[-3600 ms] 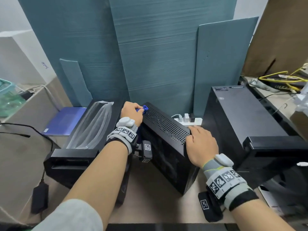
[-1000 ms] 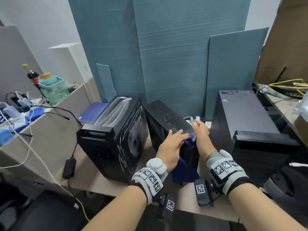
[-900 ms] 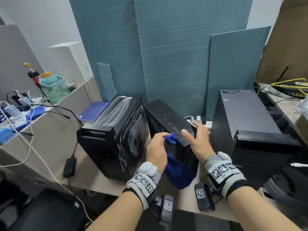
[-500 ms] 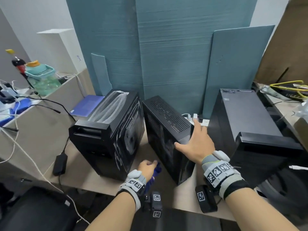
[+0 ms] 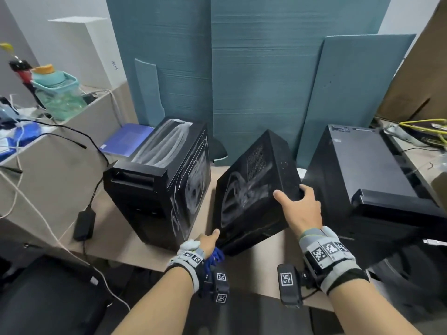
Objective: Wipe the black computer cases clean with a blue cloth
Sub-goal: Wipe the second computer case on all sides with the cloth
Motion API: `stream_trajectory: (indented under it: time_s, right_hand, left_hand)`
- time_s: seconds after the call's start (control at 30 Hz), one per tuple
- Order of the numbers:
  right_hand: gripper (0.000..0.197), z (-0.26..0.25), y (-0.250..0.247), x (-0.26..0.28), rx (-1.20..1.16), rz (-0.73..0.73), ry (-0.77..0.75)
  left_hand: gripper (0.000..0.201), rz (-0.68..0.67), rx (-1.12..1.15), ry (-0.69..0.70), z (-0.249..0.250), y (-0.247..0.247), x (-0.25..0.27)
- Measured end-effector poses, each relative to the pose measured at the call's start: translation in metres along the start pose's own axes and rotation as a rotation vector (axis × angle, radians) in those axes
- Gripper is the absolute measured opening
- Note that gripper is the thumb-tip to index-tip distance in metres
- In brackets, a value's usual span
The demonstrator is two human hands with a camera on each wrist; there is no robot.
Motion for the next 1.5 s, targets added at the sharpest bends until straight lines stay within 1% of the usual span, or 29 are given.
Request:
stream_trajectory:
  time_s: [0.07, 0.1, 0.17, 0.23, 0.37, 0.4, 0.47, 0.53, 0.6, 0.7, 0.8, 0.83, 0.93, 1.03, 1.13, 1.17, 1.2, 1.27, 1.3, 1.33, 1.37, 1.4, 1.43, 1.5]
  right_hand:
    - [0.082, 0.013, 0.001, 0.007, -0.050, 0.002, 0.028]
    - [0.082, 0.019, 0.002, 0.011, -0.074, 0.001, 0.037]
    - [0.082, 0.031, 0.004, 0.019, -0.102, 0.014, 0.047]
    - [0.082, 0.040, 0.006, 0.026, -0.125, 0.015, 0.060]
    - [0.084, 0.062, 0.012, 0.035, -0.189, 0.000, 0.088]
    - [0.085, 0.069, 0.014, 0.036, -0.205, -0.010, 0.105]
    - [0.088, 0.084, 0.017, 0.039, -0.246, -0.023, 0.125]
    - [0.087, 0.103, 0.019, 0.041, -0.302, -0.028, 0.168]
    - [0.080, 0.126, 0.024, 0.043, -0.359, -0.045, 0.218]
    - [0.078, 0.163, 0.036, 0.047, -0.451, -0.076, 0.350]
    - [0.060, 0.189, 0.044, 0.053, -0.583, -0.096, 0.475]
    - [0.057, 0.195, 0.046, 0.054, -0.609, -0.106, 0.509]
    - [0.055, 0.215, 0.053, 0.056, -0.662, -0.121, 0.599]
    - [0.060, 0.230, 0.059, 0.053, -0.670, -0.147, 0.654]
    - [0.065, 0.244, 0.065, 0.045, -0.649, -0.188, 0.660]
    - [0.064, 0.247, 0.065, 0.044, -0.631, -0.198, 0.656]
    - [0.062, 0.250, 0.067, 0.042, -0.602, -0.199, 0.650]
    - [0.050, 0.257, 0.069, 0.040, -0.552, -0.208, 0.637]
    - [0.050, 0.261, 0.072, 0.039, -0.516, -0.227, 0.634]
    - [0.060, 0.267, 0.076, 0.039, -0.480, -0.252, 0.632]
    - [0.075, 0.270, 0.078, 0.038, -0.421, -0.286, 0.621]
    - [0.084, 0.275, 0.081, 0.037, -0.368, -0.323, 0.589]
    - [0.087, 0.281, 0.082, 0.035, -0.308, -0.342, 0.568]
    - [0.080, 0.284, 0.081, 0.036, -0.228, -0.398, 0.541]
  left_hand:
    - [0.068, -0.033, -0.023, 0.026, -0.004, -0.005, 0.006]
    - [0.062, -0.046, -0.030, 0.045, -0.008, -0.004, 0.004]
    - [0.058, -0.062, -0.035, 0.051, -0.019, -0.007, 0.005]
    - [0.054, -0.050, -0.006, 0.057, -0.032, -0.011, 0.001]
    - [0.047, -0.015, 0.112, 0.066, -0.048, -0.017, 0.004]
    - [0.048, -0.001, 0.137, 0.060, -0.052, -0.017, 0.004]
    - [0.064, 0.015, 0.158, 0.044, -0.058, -0.018, 0.003]
    - [0.072, 0.039, 0.147, 0.065, -0.060, -0.020, 0.002]
    - [0.073, 0.053, 0.173, 0.071, -0.063, -0.023, -0.002]
    - [0.077, 0.082, 0.174, 0.095, -0.067, -0.030, -0.003]
    - [0.071, 0.098, 0.171, 0.130, -0.063, -0.041, 0.005]
    - [0.070, 0.099, 0.168, 0.141, -0.062, -0.043, 0.006]
    - [0.076, 0.090, 0.161, 0.159, -0.060, -0.043, 0.002]
    - [0.082, 0.102, 0.152, 0.131, -0.069, -0.035, -0.012]
    - [0.090, 0.124, 0.233, 0.090, -0.098, -0.010, -0.050]
    - [0.088, 0.132, 0.242, 0.087, -0.099, -0.009, -0.050]
    - [0.081, 0.132, 0.239, 0.098, -0.096, -0.012, -0.043]
    - [0.061, 0.126, 0.218, 0.112, -0.078, -0.025, -0.011]
    - [0.056, 0.124, 0.215, 0.120, -0.072, -0.028, 0.000]
    - [0.055, 0.127, 0.222, 0.127, -0.070, -0.029, 0.004]
    - [0.055, 0.131, 0.235, 0.131, -0.069, -0.029, 0.007]
    - [0.053, 0.136, 0.241, 0.128, -0.070, -0.029, 0.008]
    - [0.050, 0.138, 0.251, 0.125, -0.071, -0.028, 0.008]
    - [0.046, 0.160, 0.255, 0.119, -0.070, -0.028, 0.011]
Point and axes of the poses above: each hand's wrist, its own x-axis away from the middle knuckle, its own y-axis out of the palm, z = x × y, the point moved 3 cm from there along -x, towards the middle knuckle, and after that the axes turned 12 degrees about z, right-handed, at the moved point
